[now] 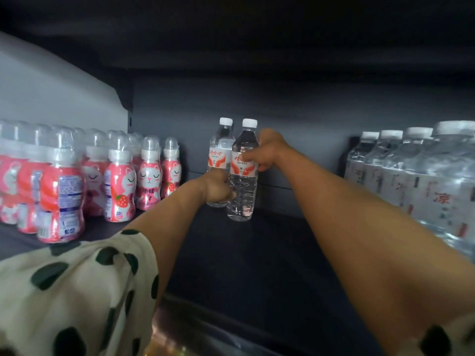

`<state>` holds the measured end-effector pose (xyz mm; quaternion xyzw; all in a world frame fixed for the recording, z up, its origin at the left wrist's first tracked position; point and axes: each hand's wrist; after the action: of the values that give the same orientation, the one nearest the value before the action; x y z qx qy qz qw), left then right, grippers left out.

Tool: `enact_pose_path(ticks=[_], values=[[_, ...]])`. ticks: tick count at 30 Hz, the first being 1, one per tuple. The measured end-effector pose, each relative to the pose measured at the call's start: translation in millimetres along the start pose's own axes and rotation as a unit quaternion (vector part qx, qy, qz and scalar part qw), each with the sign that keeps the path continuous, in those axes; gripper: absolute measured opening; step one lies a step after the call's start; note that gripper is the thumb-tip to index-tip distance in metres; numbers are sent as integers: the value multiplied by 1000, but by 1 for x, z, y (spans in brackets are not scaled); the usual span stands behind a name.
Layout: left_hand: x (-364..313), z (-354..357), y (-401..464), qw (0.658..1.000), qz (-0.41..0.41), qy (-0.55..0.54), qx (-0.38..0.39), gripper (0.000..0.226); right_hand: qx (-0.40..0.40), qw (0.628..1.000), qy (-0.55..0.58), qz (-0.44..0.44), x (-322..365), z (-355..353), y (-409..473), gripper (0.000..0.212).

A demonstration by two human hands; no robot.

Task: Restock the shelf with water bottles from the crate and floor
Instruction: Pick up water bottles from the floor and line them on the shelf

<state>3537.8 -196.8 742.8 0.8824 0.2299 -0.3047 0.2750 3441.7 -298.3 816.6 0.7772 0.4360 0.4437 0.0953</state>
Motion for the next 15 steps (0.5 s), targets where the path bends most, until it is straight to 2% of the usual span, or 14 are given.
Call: enact_pose_path(ticks=[4,9,15], values=[[5,0,4,1000,-8,0,30,29,0,1000,-3,2,-2,5,8,27],[9,1,9,999,-5,0,39,40,2,1000,4,14,-5,11,18,24],[12,1,11,998,12,49,45,42,5,1000,-9,20,-7,15,27,23]])
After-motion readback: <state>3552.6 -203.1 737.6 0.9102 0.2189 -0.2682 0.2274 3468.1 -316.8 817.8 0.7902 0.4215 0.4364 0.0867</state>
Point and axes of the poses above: each hand's wrist, its own y-axis towards the middle knuckle, its own z-axis out of the palm, x = y × z, and after that the axes turned 7 degrees about -x, right-handed
